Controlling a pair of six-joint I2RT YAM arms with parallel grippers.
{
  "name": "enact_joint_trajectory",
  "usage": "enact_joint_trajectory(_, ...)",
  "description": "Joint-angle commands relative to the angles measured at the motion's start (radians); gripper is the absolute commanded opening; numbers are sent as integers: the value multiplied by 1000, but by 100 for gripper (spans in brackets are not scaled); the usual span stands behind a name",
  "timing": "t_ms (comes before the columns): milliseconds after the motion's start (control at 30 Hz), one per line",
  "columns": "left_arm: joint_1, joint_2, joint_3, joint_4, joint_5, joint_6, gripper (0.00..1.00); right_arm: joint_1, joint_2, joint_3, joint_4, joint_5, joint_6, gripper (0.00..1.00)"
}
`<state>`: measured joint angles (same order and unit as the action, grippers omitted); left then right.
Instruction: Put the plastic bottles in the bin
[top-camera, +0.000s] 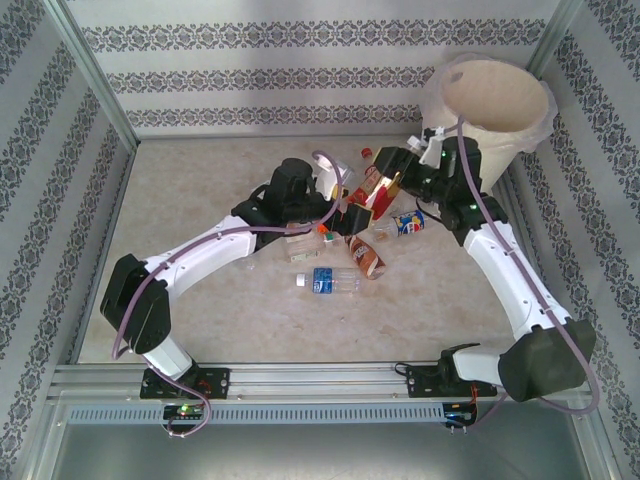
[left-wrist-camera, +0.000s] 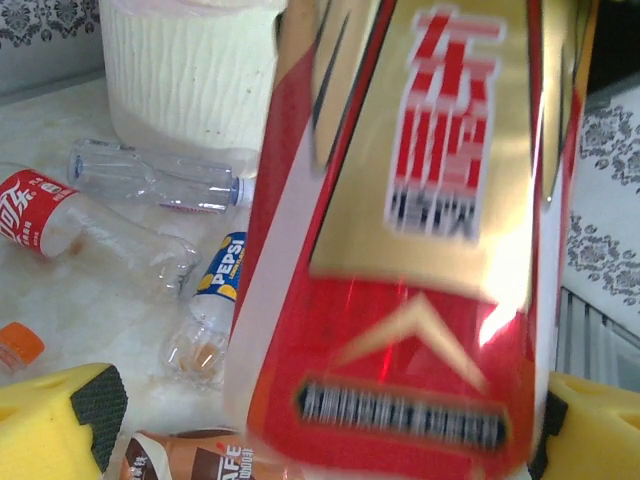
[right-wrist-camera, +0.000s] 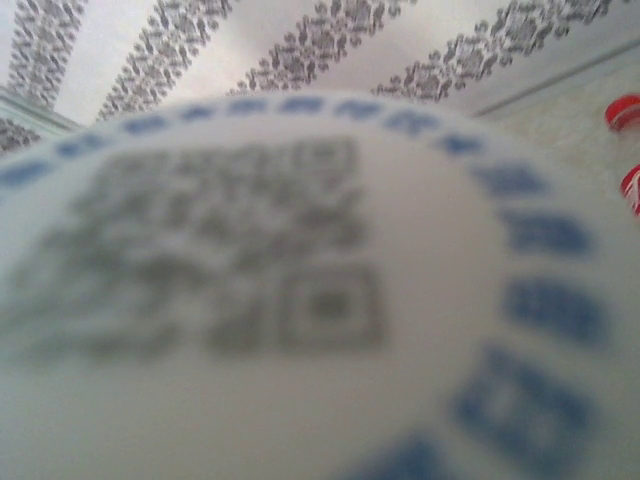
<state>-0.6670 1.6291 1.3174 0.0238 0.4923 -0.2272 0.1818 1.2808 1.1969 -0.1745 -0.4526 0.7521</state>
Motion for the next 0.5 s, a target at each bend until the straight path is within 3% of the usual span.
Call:
enact_joint_trajectory(0,51,-78,-75,129,43,-109,100,-66,9,80,53,-1,-38,52)
enact_joint_trajectory(67,72,-127,-146,194,21,-152,100,-115,20,117,67,24,-42,51)
enact_joint_trajectory(233,94,-227,-278,228,-155,-192,100,-230,78,214,180,142,9,51)
enact_joint_trajectory(467,109,-255,-331,203,-265,-219,100,-325,269,371,436,288,187,51)
